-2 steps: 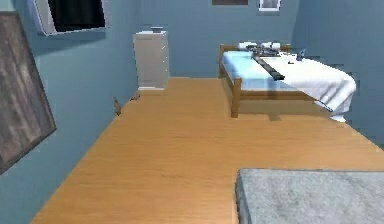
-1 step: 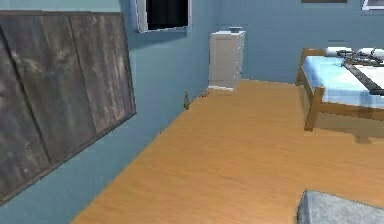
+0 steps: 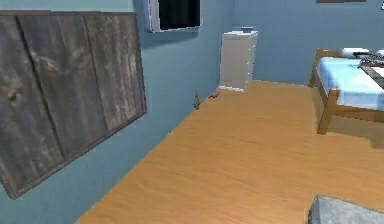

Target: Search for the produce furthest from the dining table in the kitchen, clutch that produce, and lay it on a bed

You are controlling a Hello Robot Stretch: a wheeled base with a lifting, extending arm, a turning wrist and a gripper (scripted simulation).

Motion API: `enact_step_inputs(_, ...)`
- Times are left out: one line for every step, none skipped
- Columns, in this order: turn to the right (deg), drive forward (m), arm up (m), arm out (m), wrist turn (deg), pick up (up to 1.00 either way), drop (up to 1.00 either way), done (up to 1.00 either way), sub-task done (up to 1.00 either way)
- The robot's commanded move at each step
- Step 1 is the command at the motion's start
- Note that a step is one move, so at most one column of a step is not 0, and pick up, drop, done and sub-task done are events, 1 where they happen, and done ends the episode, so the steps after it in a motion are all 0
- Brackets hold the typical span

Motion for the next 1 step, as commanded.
enact_step_inputs(0.0, 0.35, 0.0, 0.0, 0.0, 0.0, 0.0, 0.0, 0.0)
